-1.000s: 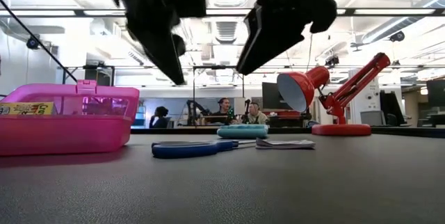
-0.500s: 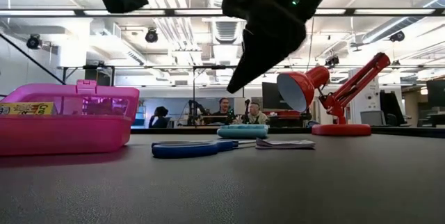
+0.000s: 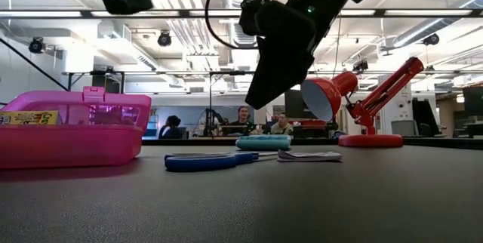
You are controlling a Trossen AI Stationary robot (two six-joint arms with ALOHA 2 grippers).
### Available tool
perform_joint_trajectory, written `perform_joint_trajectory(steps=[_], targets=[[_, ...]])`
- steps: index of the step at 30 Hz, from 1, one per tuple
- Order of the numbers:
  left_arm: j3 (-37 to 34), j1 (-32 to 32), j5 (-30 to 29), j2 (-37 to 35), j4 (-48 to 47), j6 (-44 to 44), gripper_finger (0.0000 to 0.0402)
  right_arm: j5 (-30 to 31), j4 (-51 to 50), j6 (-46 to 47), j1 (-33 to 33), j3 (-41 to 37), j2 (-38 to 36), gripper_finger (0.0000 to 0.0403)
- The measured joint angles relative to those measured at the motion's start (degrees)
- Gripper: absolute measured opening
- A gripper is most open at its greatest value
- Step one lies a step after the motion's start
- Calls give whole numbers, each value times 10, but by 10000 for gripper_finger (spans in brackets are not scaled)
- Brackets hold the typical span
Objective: Pack school essentials
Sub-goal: Put the blue scissors into the red supply box
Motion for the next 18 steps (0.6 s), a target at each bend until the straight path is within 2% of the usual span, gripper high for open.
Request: perform_joint_trajectory(steps=[4,8,13,18], targets=[[0,-3,2,5,-26,-6,144,-51,1,-11,-5,0,0,247],[0,-5,2,6,-39,-10,144,-77,11,-109,2,0,0,271],[0,-7,2,5,-38,-20,144,-77,30,-233,3,-19,0,275],[0,-7,2,5,-38,-20,144,-78,89,-247,-3,-54,0,268]])
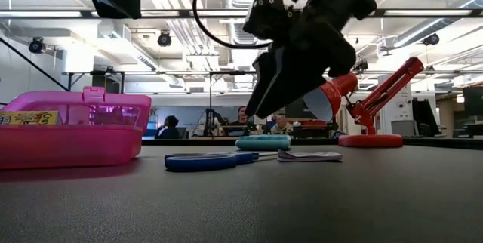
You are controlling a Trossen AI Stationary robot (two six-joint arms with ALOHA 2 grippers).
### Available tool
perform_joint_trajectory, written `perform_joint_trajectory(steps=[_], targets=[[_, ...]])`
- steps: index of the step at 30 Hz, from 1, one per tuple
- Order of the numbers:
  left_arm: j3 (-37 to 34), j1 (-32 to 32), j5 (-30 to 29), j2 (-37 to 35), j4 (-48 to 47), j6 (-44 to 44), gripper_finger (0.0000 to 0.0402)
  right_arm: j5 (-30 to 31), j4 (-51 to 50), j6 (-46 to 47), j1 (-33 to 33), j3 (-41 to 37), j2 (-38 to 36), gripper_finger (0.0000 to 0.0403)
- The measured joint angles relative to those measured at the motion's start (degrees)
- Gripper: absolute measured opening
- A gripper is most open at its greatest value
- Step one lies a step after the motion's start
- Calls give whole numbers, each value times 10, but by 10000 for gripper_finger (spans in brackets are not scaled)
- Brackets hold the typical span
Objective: Pack school essentials
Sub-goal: Put the blue scissors into the red supply box
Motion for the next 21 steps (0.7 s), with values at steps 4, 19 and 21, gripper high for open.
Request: perform_joint_trajectory(steps=[4,19,21], targets=[[0,0,-1,0,0,-1,144,-7,32,5,-2,-29,0,268],[0,0,-15,0,1,0,144,40,129,82,-26,-102,0,264],[0,0,-15,0,1,0,144,28,128,106,-30,-101,0,264]])
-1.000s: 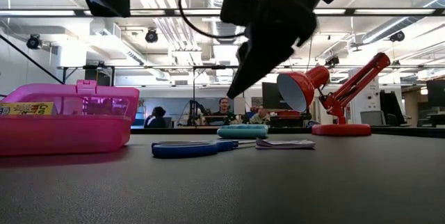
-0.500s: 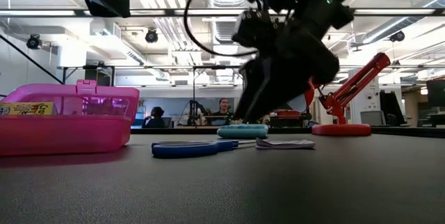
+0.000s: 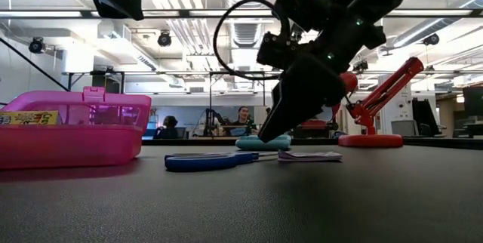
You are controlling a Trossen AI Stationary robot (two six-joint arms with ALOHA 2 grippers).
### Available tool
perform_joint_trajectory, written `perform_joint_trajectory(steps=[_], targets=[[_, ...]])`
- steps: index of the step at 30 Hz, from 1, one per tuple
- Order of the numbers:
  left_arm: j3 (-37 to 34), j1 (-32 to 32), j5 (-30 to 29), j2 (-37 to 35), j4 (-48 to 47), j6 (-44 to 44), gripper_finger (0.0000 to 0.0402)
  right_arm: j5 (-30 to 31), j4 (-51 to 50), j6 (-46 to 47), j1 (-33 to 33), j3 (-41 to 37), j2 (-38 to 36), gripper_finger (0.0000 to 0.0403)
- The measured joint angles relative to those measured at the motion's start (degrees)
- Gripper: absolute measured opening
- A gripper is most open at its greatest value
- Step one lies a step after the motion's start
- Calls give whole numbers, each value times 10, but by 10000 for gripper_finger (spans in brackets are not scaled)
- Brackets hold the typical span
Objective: Pack school essentials
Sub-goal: Put the blue scissors into the red supply box
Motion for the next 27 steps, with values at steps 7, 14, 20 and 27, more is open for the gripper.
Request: perform_joint_trajectory(steps=[7,14,20,27], targets=[[0,0,0,0,0,0,144,-3,16,13,0,3,13,265],[0,0,0,0,1,0,144,-13,20,33,1,48,80,263],[0,0,0,0,0,1,144,-13,-65,19,1,119,123,254],[0,0,0,0,0,1,144,-20,-183,9,3,192,188,170]])
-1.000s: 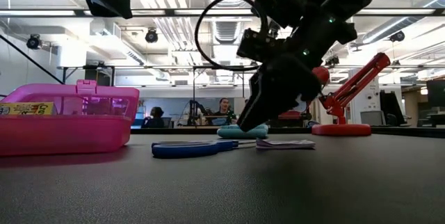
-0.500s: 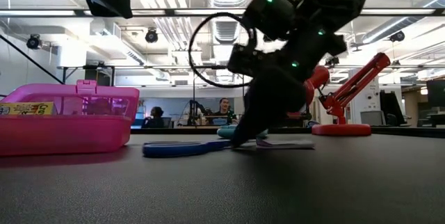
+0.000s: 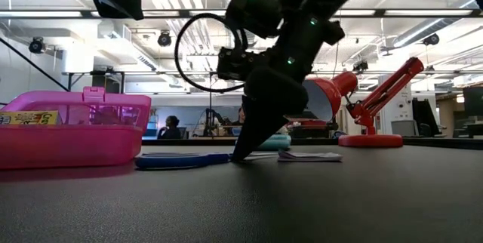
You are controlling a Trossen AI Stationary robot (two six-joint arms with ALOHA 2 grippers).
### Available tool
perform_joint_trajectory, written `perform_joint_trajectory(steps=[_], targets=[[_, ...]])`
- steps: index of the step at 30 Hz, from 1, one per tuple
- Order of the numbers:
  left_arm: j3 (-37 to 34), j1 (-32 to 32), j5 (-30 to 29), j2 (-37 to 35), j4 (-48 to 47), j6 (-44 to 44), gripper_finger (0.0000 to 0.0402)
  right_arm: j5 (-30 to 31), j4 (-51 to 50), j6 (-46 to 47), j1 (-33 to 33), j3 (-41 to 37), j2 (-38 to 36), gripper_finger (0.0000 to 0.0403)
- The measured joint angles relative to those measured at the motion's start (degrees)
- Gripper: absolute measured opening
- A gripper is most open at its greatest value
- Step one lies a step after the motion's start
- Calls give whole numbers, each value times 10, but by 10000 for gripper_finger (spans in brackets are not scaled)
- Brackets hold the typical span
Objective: Pack school essentials
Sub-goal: Put the blue scissors into the red supply box
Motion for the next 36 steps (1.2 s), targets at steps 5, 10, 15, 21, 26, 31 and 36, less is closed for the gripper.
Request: perform_joint_trajectory(steps=[5,10,15,21,26,31,36], targets=[[0,0,0,0,0,0,144,-1,-23,-11,6,11,7,89],[0,0,0,0,0,0,144,0,-23,-12,6,8,-6,37],[0,0,0,0,0,0,144,1,-28,-7,7,7,-25,43],[0,0,0,0,0,0,144,-7,-68,-4,6,1,-82,41],[0,0,0,0,0,0,144,-6,-90,20,6,0,-127,44],[0,0,14,-1,-1,0,144,-4,-82,59,13,1,-150,45],[0,-14,28,-12,-3,-24,144,29,-46,65,28,6,-166,46]])
